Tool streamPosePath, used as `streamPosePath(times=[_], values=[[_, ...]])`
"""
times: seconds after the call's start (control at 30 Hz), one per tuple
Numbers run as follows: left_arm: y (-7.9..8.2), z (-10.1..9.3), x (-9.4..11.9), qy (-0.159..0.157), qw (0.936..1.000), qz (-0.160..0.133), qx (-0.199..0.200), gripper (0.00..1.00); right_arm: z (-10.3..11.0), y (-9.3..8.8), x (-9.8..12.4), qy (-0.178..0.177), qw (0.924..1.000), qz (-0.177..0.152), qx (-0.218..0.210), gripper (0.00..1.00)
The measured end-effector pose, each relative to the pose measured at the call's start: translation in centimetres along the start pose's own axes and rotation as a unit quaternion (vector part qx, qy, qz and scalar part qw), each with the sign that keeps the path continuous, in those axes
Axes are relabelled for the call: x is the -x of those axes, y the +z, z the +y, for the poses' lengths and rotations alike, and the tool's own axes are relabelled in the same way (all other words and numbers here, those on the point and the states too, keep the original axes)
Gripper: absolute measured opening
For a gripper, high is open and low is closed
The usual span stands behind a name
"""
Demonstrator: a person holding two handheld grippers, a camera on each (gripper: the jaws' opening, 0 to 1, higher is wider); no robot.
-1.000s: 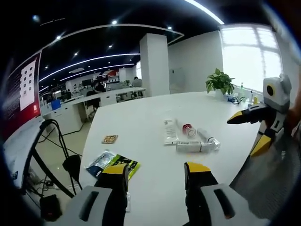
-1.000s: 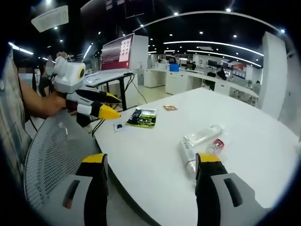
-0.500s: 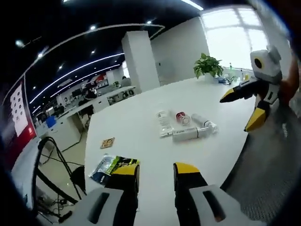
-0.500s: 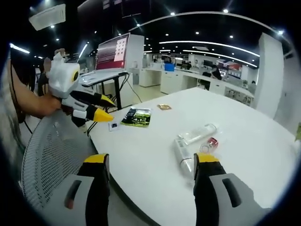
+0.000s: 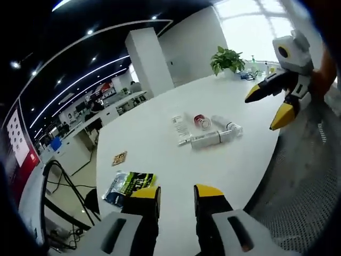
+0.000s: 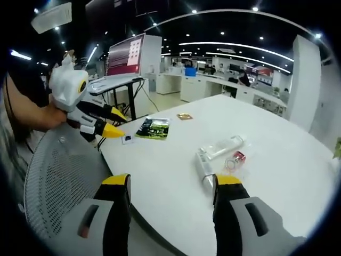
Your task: Arrange the skincare products in the storage area until every visible bottle or jar stands upright without overlapping.
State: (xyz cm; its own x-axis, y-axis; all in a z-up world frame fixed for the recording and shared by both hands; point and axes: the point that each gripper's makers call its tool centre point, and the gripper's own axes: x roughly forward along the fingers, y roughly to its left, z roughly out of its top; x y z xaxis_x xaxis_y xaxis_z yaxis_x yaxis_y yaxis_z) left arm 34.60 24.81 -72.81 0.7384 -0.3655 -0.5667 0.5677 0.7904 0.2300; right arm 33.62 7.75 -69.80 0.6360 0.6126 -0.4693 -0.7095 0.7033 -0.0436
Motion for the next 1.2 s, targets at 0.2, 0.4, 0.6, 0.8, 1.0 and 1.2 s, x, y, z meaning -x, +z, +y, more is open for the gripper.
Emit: streamPosePath(times=[0.2,0.4,0.6,0.8,1.0,1.2], values=[[-0.4,-0.9,-0.1,-0.016,0.9996,0.017,-0.015,0.26,0.3,-0.2,-0.2,0.01,0.9999,0.009,0.002,0.6],[-0.5,-1.6,-0.3,-0.035,0.9991,0.023,-0.005,0.26,0.3,0.3,0.0,0.019,0.9997,-0.002,-0.016,0.61],[-1.0,-2.1,-0.6,-0.045,0.9983,0.037,-0.003,0.28,0.7,0.6,0.0,0.031,0.9993,-0.008,-0.019,0.63],[-0.9,-2.1,-0.7,-0.046,0.9983,0.036,0.0,0.31,0.0,1.0,0.2,0.032,0.999,-0.015,-0.028,0.63],[-1.5,-2.1,-0.9,-0.046,0.9977,0.049,-0.004,0.31,-2.3,2.2,1.1,0.031,0.991,-0.039,-0.124,0.63],[-3.0,-2.1,-1.2,-0.053,0.9951,0.084,0.007,0.32,-5.3,3.8,-0.8,0.064,0.9973,-0.023,-0.029,0.69]])
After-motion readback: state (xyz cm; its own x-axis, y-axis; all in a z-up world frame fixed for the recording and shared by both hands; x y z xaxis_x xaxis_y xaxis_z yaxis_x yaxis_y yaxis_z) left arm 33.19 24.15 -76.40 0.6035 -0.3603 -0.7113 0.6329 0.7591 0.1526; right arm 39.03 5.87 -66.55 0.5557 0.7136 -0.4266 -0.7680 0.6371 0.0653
